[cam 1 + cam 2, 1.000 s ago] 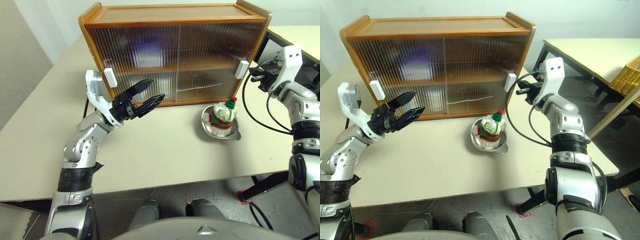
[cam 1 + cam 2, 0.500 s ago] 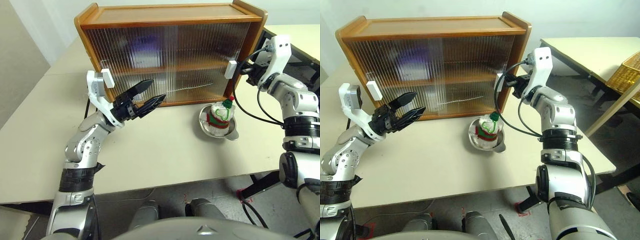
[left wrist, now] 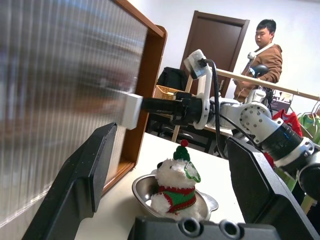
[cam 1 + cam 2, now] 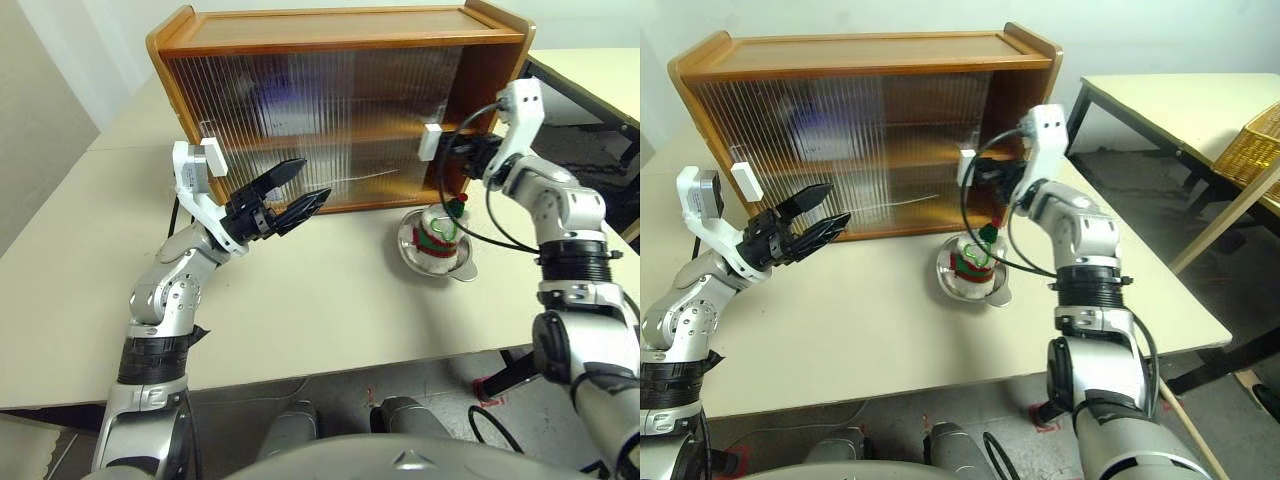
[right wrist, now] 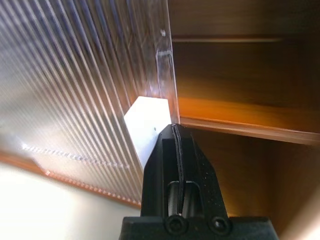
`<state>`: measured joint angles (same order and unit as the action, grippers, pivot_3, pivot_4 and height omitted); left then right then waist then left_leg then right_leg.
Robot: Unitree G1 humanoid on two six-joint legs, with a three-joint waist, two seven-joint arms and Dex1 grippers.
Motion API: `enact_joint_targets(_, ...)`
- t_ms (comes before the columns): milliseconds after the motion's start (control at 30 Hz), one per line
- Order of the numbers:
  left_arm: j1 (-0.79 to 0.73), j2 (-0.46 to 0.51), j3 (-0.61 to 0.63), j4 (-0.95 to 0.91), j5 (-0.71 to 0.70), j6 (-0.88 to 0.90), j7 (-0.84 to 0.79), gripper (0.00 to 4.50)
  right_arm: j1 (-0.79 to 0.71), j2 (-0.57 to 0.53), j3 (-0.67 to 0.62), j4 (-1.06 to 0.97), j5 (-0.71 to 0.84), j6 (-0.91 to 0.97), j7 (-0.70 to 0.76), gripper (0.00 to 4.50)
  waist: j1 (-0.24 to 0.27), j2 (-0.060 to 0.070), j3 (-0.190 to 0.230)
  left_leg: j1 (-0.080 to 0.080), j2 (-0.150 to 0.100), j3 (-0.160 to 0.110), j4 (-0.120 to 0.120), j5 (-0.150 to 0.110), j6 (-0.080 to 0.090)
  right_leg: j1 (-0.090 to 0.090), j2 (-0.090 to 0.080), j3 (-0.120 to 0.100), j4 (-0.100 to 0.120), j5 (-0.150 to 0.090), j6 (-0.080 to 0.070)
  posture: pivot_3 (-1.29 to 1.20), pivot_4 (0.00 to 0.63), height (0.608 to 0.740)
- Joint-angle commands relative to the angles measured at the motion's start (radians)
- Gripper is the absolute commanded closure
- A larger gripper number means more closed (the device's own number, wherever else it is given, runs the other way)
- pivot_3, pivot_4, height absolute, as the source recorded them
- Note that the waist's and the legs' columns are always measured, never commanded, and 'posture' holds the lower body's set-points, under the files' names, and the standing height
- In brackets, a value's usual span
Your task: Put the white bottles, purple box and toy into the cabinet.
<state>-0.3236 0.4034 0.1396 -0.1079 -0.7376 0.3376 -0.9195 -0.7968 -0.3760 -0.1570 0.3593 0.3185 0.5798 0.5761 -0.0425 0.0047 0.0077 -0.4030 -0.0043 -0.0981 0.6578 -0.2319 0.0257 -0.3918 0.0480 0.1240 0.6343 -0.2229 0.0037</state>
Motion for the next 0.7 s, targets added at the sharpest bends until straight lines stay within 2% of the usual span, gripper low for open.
enact_joint_targets(33,0.006,0.005,0.007,-0.012,0.011,-0.007,0.002,0.0,0.002,0.018,0.014,-0.017,0.014,0.023,-0.005,4.48,0.003,0.0,0.0,0.0,0.0,0.0,0.0,0.0,0.0,0.0,0.0,0.0,0.0,0.0,0.0,-0.02,0.0,0.74)
enact_joint_targets(700,0.004,0.007,0.007,-0.013,0.011,-0.013,0.01,0.0,-0.081,0.161,0.062,0.06,0.019,-0.008,-0.005,4.48,0.01,0.0,0.0,-0.001,0.0,0.0,0.0,0.0,-0.001,-0.002,0.0,0.0,0.001,0.0,-0.004,-0.01,0.0,0.74)
